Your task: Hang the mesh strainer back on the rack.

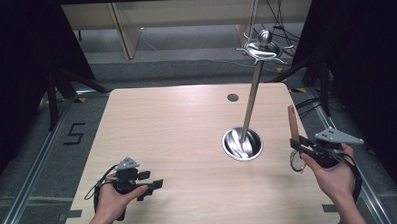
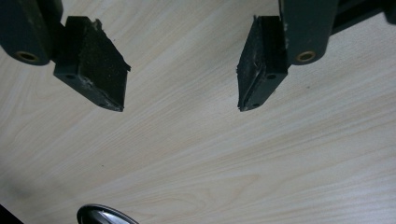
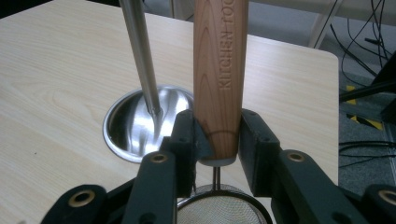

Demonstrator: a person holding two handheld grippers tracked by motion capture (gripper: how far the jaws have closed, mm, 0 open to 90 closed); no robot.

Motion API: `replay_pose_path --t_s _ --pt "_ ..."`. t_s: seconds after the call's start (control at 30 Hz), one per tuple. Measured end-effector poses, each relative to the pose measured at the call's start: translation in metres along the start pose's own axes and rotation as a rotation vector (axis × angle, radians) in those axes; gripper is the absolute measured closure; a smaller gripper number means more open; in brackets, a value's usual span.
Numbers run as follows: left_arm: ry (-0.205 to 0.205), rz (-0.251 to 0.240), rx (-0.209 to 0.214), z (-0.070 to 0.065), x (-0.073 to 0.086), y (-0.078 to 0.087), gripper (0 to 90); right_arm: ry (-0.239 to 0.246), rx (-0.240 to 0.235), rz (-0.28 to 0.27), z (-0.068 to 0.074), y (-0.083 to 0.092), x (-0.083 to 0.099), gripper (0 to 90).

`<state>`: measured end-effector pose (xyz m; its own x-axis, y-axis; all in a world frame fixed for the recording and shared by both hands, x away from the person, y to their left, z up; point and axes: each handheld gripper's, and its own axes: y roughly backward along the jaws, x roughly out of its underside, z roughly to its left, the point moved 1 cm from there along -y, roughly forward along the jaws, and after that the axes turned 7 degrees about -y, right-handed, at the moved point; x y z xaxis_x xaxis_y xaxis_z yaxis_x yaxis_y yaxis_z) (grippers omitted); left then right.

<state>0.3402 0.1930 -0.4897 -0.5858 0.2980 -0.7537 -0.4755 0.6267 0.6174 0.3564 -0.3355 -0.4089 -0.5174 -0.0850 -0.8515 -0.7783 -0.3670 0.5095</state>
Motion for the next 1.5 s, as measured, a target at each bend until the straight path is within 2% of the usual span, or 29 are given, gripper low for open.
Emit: replay_pose_path --t_s 0.03,0.07,0.1,0.13,0.17,0.2,0.43,0.47,0.53,0.57,0.67,0.73,0.77,0.9,0.97,1.03,1.1,1.2,1.23,1.3,1.33,1.4,1.43,1.5 --pt "-0.001 0.002 0.001 0.0 0.0 0.0 32.7 0.019 -0.002 -0.005 -0.001 0.0 -0.001 69.8" --pt "0.0 0.003 0.001 0.001 0.0 0.0 32.7 -0.011 0.0 -0.001 0.001 0.0 -0.001 69.8" --pt "-0.001 0.004 0.0 0.001 0.0 0.0 32.7 -0.017 0.001 0.002 0.001 0.0 -0.002 69.8" --pt "-0.006 0.009 -0.001 0.002 0.0 0.0 32.7 0.007 -0.004 -0.006 -0.001 -0.001 -0.003 69.8" --pt "-0.003 0.006 -0.001 0.002 0.0 0.0 32.8 -0.014 -0.003 -0.002 0.001 -0.002 -0.002 69.8" --pt "-0.023 0.023 -0.003 0.003 0.0 0.001 32.7 -0.017 0.001 0.007 0.001 -0.002 -0.002 69.8" --pt "-0.015 0.02 -0.001 0.002 0.0 0.0 32.7 -0.011 -0.003 0.0 0.002 -0.003 -0.005 69.8" --pt "-0.001 0.002 -0.004 0.001 0.0 -0.001 32.7 -0.001 -0.003 -0.005 0.002 -0.003 -0.005 69.7" --pt "-0.016 0.016 -0.003 0.002 0.0 0.001 32.7 0.01 -0.006 -0.011 0.001 -0.002 -0.007 69.8" --pt "-0.011 0.009 -0.005 0.002 0.0 0.0 32.8 -0.012 0.001 -0.004 0.002 -0.001 -0.007 69.7" --pt "0.006 0.003 -0.007 0.001 0.0 -0.001 32.8 -0.007 0.0 -0.011 0.002 0.0 -0.008 69.8" --pt "0.006 0.008 -0.005 0.001 0.0 -0.002 32.8 -0.009 0.001 -0.018 0.001 0.0 -0.009 69.8" --pt "-0.01 0.022 -0.006 0.002 0.0 -0.001 32.8 -0.01 0.001 -0.019 0.001 0.0 -0.009 69.8" --pt "0.0 0.008 -0.004 0.001 0.0 -0.002 32.8 -0.024 -0.003 -0.023 0.001 0.0 -0.009 69.8" --pt "0.001 0.009 -0.01 0.001 0.0 -0.002 33.0 0.004 -0.002 -0.026 0.0 0.0 -0.01 69.8" --pt "-0.004 0.003 -0.018 0.002 0.0 -0.003 33.2 0.005 0.001 -0.028 0.001 0.001 -0.011 69.8" --pt "-0.004 0.019 -0.008 0.002 0.0 -0.002 33.2 0.017 -0.006 -0.028 0.001 0.001 -0.013 69.8" --pt "-0.001 0.01 -0.005 0.001 -0.001 -0.003 33.2 -0.001 -0.008 -0.029 0.003 0.001 -0.013 69.8" --pt "-0.002 0.007 -0.005 0.001 -0.001 -0.003 33.2 0.017 -0.012 -0.037 0.002 0.0 -0.014 69.8" --pt "0.002 0.004 -0.007 0.001 0.0 -0.002 33.2 -0.014 -0.019 -0.032 0.005 0.001 -0.015 69.8" --pt "-0.01 0.017 -0.006 0.002 0.0 -0.001 33.2 -0.013 -0.018 -0.033 0.005 0.001 -0.015 69.8" --pt "0.009 0.005 -0.007 0.002 0.0 -0.002 33.2 0.007 -0.017 -0.044 0.003 0.0 -0.017 69.8" --pt "0.01 0.004 -0.008 0.002 0.0 -0.002 33.2 -0.007 -0.02 -0.044 0.004 0.001 -0.017 69.8" --pt "0.007 0.004 -0.012 0.002 0.0 -0.002 33.2 0.001 -0.023 -0.056 0.003 0.002 -0.019 69.8"
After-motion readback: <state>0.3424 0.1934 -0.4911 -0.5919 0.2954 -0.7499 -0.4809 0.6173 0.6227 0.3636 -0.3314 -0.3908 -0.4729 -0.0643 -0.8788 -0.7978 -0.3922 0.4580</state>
